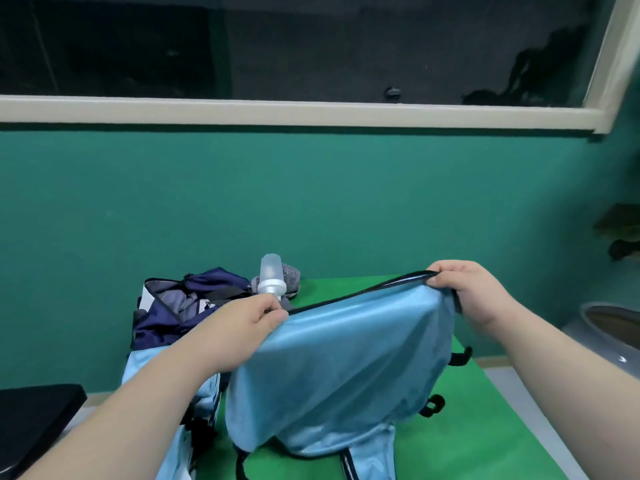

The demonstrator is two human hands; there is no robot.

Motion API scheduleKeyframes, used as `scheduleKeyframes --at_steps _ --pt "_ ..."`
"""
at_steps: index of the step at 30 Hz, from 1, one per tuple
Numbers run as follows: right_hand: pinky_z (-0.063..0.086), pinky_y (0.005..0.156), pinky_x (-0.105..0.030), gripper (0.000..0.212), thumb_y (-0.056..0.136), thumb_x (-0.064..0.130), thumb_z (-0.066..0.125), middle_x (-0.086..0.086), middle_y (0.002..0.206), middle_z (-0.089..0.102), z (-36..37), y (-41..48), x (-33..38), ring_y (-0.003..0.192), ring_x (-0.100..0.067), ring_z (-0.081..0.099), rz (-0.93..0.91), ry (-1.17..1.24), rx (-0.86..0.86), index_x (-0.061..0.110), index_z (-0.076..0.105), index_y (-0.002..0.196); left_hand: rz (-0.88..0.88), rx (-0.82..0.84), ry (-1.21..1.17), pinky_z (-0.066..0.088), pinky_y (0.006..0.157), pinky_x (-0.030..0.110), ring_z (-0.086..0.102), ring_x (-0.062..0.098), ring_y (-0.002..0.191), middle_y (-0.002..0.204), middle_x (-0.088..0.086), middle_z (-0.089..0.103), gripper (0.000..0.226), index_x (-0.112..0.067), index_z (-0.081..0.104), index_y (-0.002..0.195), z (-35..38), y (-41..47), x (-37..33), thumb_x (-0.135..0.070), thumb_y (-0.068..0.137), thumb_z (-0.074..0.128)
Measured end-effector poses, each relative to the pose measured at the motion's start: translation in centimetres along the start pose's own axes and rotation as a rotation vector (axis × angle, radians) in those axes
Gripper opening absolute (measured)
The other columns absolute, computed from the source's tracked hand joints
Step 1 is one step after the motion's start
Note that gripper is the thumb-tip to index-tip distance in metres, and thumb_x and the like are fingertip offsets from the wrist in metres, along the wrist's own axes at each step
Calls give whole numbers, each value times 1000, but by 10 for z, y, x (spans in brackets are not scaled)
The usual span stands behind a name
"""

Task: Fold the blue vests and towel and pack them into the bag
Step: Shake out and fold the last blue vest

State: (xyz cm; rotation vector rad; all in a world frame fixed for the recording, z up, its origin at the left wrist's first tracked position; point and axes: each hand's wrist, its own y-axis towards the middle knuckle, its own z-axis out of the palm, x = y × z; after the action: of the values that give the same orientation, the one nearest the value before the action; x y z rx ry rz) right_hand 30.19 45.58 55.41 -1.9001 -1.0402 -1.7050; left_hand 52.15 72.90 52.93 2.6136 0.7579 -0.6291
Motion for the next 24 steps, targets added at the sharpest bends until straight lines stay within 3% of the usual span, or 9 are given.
scheduleKeyframes --at_steps 3,5,7,10,13,16,20,24 --pt "30 54 -31 22 81 -3 57 -9 63 52 -8 8 -4 57 -20 43 30 98 -65 8 63 64 18 -30 89 47 72 36 56 18 71 74 0 60 37 -21 52 78 -14 5 -6 -52 97 47" --pt "27 55 -33 13 78 3 57 -10 64 45 -12 12 2 59 -22 39 36 128 -147 7 55 66 61 3 140 44 67 34 50 12 65 74 1 59 39 -19 54 79 -27 9 -11 -54 95 49" --pt "20 57 -36 14 69 18 59 -10 69 34 -15 18 11 64 -25 29 39 78 -225 9 48 71 84 46 182 40 63 31 46 9 62 72 -3 58 35 -21 57 83 -43 13 -14 -55 92 57" --pt "22 64 -41 16 75 24 58 -7 71 37 -17 20 26 70 -24 29 47 -4 -248 18 48 65 108 111 211 36 59 25 44 3 58 70 -12 58 30 -29 55 81 -63 19 -16 -55 85 69" --pt "26 67 -39 30 83 23 61 -4 66 43 -23 23 37 68 -21 35 32 27 -266 22 48 56 117 109 185 38 55 17 48 -1 58 71 -19 59 22 -28 57 83 -79 22 -15 -45 89 69" --pt "24 65 -35 34 86 23 66 -5 67 38 -30 26 43 70 -22 32 -35 34 -240 19 43 62 103 70 192 41 52 14 50 -5 56 71 -15 60 12 -27 57 87 -94 26 -13 -32 95 63" --pt "31 68 -37 31 86 24 69 -13 76 53 -35 31 57 69 -24 45 -78 73 -178 -3 56 79 75 -31 266 42 67 24 55 4 78 85 -10 61 12 -28 53 91 -108 37 -13 -23 101 50" --pt "39 59 -31 15 92 14 67 -10 73 64 -39 35 88 62 -21 56 -152 140 -216 4 65 81 27 -224 319 43 74 37 56 18 83 89 -3 61 11 -30 46 94 -131 51 -21 -28 104 42"
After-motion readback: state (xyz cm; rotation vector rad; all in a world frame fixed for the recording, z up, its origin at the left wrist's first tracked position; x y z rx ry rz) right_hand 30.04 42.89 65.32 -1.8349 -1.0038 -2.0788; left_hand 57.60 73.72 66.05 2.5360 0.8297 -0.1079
